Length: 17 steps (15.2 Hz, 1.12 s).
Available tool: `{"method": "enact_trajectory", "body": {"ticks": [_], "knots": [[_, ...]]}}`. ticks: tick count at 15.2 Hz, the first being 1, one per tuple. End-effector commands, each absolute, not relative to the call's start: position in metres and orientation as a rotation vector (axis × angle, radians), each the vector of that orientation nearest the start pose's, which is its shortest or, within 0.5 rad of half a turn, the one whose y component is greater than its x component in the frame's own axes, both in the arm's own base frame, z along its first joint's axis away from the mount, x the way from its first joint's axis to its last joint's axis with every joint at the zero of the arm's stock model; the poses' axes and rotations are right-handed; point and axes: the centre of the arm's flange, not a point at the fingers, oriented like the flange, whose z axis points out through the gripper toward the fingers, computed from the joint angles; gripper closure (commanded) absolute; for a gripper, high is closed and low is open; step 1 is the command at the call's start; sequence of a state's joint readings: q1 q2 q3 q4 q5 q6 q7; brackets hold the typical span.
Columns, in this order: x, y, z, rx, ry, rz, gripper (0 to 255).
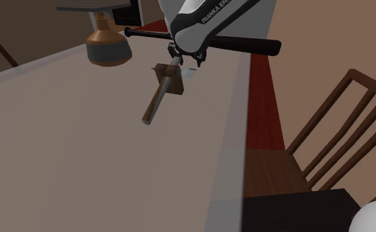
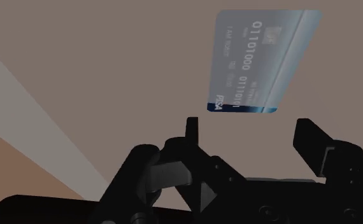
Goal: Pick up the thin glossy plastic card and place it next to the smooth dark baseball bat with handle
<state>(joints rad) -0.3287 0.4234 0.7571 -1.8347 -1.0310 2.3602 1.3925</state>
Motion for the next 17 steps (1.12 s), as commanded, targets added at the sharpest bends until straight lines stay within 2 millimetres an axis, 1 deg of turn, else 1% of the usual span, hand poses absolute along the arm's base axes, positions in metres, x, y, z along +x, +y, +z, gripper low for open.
{"method": "enact_trajectory", "body": {"ticks": [1, 5, 9, 17], "knots": [[0.617, 0.221, 0.380, -3.065, 0.593, -0.920, 0], [0.617, 0.221, 0.380, -3.065, 0.593, -0.920, 0], [0.591, 0.231, 0.421, -3.065, 0.593, -0.920, 0], [0.591, 0.231, 0.421, -3.065, 0.593, -0.920, 0]]}}
